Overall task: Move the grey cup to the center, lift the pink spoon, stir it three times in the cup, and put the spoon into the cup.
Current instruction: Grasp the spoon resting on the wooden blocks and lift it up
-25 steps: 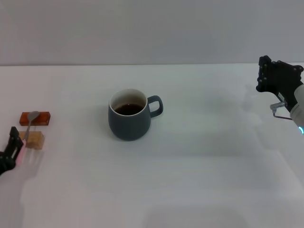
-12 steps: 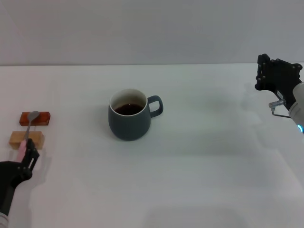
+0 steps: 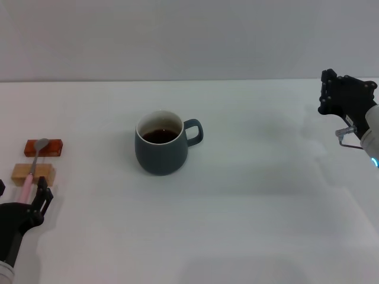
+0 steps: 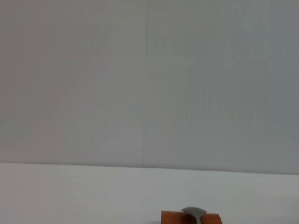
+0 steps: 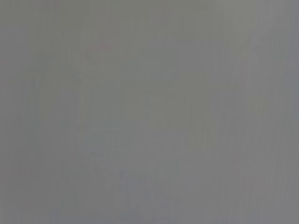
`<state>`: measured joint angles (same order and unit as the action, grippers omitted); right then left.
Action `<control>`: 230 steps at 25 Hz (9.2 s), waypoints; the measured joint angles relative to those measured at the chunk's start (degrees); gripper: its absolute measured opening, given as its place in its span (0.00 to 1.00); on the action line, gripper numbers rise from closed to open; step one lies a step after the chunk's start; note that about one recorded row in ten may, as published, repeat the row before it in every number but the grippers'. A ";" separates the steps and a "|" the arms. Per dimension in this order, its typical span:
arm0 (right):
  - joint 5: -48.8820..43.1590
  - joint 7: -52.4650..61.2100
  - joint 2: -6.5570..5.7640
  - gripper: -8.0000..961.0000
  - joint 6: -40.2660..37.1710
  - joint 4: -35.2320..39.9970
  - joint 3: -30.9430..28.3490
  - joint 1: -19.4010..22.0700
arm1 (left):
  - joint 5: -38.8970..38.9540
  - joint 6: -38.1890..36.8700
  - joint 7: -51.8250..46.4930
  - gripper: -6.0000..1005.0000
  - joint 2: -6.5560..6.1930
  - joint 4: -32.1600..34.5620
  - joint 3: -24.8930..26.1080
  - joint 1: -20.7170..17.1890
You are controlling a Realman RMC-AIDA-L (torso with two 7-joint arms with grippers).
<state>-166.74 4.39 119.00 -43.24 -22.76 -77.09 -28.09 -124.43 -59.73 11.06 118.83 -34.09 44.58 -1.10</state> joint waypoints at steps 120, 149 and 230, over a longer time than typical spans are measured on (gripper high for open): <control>-0.33 0.00 0.09 0.04 0.52 -1.85 0.42 0.57 | 2.89 3.75 0.19 0.21 0.00 3.05 -0.37 3.77; -0.33 0.00 0.09 0.04 0.61 -2.09 0.54 0.57 | 3.67 4.10 0.33 0.17 -0.05 3.51 -0.69 4.41; -0.34 0.00 0.09 0.04 1.40 -3.26 1.07 0.75 | 4.29 3.44 2.12 0.15 -0.64 -1.86 -0.37 2.81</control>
<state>-167.08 4.39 119.09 -41.84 -26.02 -76.03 -27.33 -120.14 -56.29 13.19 118.19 -35.95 44.21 1.72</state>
